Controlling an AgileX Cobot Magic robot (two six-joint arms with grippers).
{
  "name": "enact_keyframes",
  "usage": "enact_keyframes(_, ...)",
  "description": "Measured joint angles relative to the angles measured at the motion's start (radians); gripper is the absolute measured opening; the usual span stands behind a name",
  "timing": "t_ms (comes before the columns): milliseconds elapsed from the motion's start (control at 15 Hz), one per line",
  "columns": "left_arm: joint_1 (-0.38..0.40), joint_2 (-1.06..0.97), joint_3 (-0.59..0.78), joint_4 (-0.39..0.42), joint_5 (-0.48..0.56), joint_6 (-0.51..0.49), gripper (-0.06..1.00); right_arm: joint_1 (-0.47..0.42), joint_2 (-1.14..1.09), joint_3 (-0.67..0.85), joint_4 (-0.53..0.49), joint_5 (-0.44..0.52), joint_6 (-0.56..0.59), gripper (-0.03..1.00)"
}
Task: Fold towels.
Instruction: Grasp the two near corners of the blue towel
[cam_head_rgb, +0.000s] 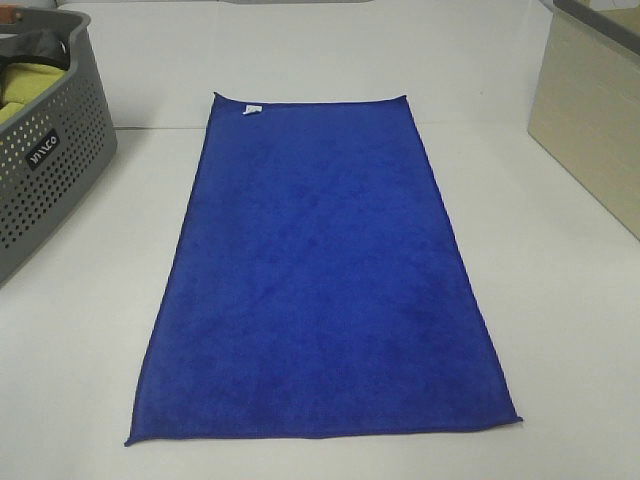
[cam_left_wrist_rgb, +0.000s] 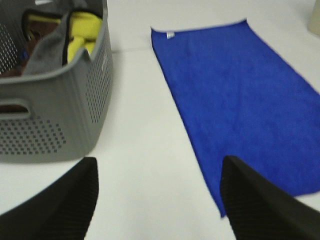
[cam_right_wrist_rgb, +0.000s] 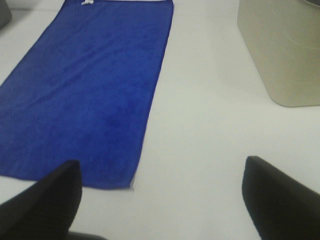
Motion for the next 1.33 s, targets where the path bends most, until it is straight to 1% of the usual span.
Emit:
enact_keyframes(133,0.0,0.013,0.005,-0.007,-0.152,-0.082,0.66,0.0,0.075,-0.011,0.0,-0.099,0.083,0.8)
enact_keyframes(200,0.0,0.051,0.018,-0.024,-0.223,-0.12,0.66,0.0,0.145,-0.011,0.001,-0.139,0.107,0.79)
enact_keyframes(267,0.0,0.118,0.031,-0.057,-0.271,-0.147,0.66,0.0,0.222,-0.011,0.004,-0.167,0.118,0.77)
enact_keyframes(400,0.0,0.299,0.039,-0.14,-0.326,-0.164,0.66,0.0,0.406,-0.012,0.052,-0.214,0.127,0.76)
enact_keyframes(533,0.0,0.497,0.039,-0.257,-0.336,-0.157,0.66,0.0,0.601,-0.037,0.093,-0.232,0.111,0.76)
enact_keyframes(600,0.0,0.612,0.039,-0.326,-0.336,-0.112,0.66,0.0,0.695,-0.062,0.105,-0.234,0.089,0.76)
enact_keyframes(667,0.0,0.714,0.039,-0.392,-0.337,-0.038,0.66,0.0,0.796,-0.091,0.109,-0.238,0.061,0.76)
enact_keyframes(800,0.0,0.919,0.039,-0.551,-0.338,0.136,0.66,0.0,0.987,-0.135,0.114,-0.244,0.009,0.76)
enact_keyframes(933,0.0,1.112,0.039,-0.712,-0.337,0.339,0.66,0.0,1.164,-0.164,0.131,-0.255,-0.028,0.76)
enact_keyframes(1000,0.0,1.209,0.039,-0.792,-0.337,0.446,0.66,0.0,1.25,-0.172,0.151,-0.274,-0.045,0.76)
enact_keyframes(1200,0.0,1.445,0.038,-0.996,-0.339,0.697,0.66,0.0,1.46,-0.174,0.24,-0.355,-0.119,0.76)
enact_keyframes(1333,0.0,1.587,0.038,-1.104,-0.341,0.822,0.66,0.0,1.566,-0.174,0.325,-0.399,-0.193,0.76)
